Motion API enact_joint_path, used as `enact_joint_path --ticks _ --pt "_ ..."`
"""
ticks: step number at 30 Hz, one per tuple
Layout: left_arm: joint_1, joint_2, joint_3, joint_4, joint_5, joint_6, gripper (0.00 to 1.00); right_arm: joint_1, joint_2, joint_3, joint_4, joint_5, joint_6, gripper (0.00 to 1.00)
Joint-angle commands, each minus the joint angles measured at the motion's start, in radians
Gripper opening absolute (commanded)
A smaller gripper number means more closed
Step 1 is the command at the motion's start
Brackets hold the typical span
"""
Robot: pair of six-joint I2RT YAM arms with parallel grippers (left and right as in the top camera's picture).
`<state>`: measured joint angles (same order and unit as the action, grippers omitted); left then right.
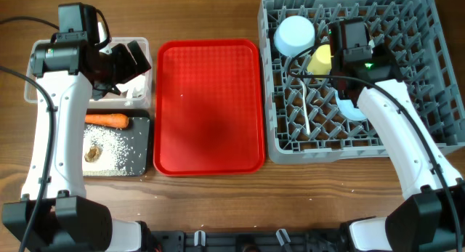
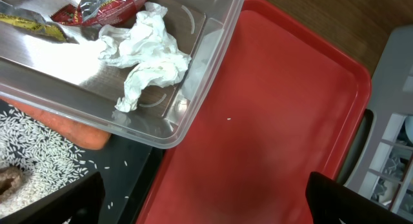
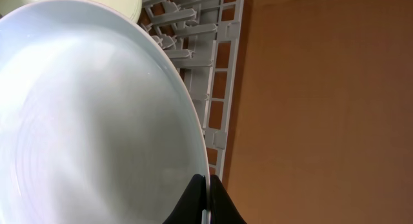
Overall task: Sort waste into correct bins and load items into the dishwasher rack
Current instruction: 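Carry the plate right and stand it upright in the rack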
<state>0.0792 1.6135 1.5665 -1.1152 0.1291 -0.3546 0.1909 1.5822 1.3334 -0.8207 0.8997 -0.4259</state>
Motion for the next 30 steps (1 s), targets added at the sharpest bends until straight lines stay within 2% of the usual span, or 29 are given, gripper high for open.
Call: enact_joint_path --ticks 1,5,7,10,13,16,20,22,25,27,30 --pt "0.003 -0.003 0.011 0.002 0.011 -0.001 1.00 -0.002 -0.002 -0.001 -0.004 -0.099 -0.045 0.04" --pt "0.003 -0.003 0.011 0.002 0.011 -0.001 1.00 0.015 -0.002 -0.001 -0.014 -0.123 -0.046 0.06" --pt "0.003 -0.003 0.011 0.002 0.011 -0.001 1.00 0.019 -0.002 -0.001 -0.014 -0.123 -0.045 0.15" --pt "0.003 -0.003 0.011 0.002 0.011 -0.001 1.00 0.019 -0.002 -0.001 -0.019 -0.123 -0.045 0.59" --pt "0.003 -0.003 0.011 0.002 0.011 -0.001 1.00 0.019 -0.002 0.000 -0.029 -0.121 -0.045 0.75" --pt "0.003 -0.003 0.011 0.002 0.011 -0.001 1.00 0.019 -0.010 0.020 -0.020 -0.115 -0.032 0.79" --pt "0.003 -0.003 0.011 0.002 0.011 -0.002 1.00 0.019 -0.043 0.104 -0.018 -0.140 0.120 0.85" --pt "0.003 -0.003 0.011 0.002 0.011 -0.001 1.00 0.021 -0.063 0.159 -0.037 -0.283 0.224 0.85" --pt "0.003 -0.003 0.011 0.002 0.011 -0.001 1.00 0.021 -0.104 0.216 -0.051 -0.719 0.306 0.85" --pt "0.003 -0.003 0.011 0.002 0.011 -0.001 1.00 0.021 -0.134 0.218 -0.032 -1.143 0.303 1.00" --pt "0.003 -0.003 0.011 0.002 0.011 -0.001 1.00 0.021 -0.144 0.218 -0.002 -1.341 0.304 1.00"
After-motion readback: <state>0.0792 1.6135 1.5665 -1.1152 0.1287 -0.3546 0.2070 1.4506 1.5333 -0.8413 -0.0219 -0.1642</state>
